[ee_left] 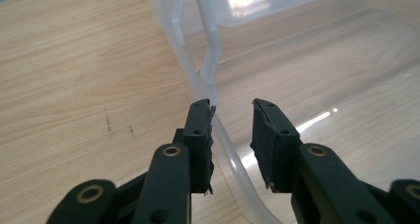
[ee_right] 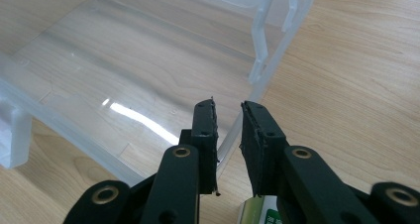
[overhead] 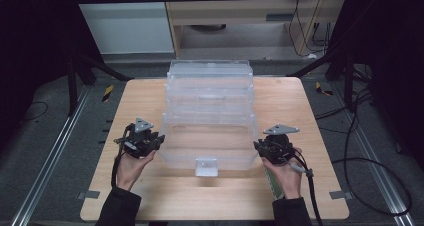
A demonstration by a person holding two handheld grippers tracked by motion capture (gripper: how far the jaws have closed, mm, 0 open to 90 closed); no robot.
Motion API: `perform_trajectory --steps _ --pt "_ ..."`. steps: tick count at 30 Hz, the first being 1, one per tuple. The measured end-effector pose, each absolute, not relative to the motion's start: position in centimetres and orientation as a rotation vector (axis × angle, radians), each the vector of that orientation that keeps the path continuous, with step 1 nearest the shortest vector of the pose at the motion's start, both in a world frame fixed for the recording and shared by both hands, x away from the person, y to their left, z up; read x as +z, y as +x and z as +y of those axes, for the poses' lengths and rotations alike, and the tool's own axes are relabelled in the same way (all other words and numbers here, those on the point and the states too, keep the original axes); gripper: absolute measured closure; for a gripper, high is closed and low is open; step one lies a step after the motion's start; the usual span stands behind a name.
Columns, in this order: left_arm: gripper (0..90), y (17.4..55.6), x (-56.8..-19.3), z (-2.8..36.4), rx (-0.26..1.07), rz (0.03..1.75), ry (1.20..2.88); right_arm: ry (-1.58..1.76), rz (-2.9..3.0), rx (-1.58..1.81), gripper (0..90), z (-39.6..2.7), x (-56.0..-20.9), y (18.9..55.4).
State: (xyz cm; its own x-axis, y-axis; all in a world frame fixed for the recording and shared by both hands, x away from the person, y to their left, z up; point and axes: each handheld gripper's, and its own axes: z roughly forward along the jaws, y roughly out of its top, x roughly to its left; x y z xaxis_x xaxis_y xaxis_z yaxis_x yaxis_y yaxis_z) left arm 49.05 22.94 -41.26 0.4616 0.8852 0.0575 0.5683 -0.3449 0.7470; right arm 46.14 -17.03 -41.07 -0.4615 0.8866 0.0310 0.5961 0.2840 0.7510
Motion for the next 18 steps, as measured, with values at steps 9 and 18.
perform_trajectory --steps 9,18 --pt "72.8 48.1 -41.6 22.4 0.674 1.222 2.071 1.332 2.165 1.008 76.5 -17.1 -41.1 46.1" --pt "77.1 47.1 -41.3 22.5 0.661 1.207 2.044 1.336 2.177 0.994 76.6 -17.2 -41.0 46.4"
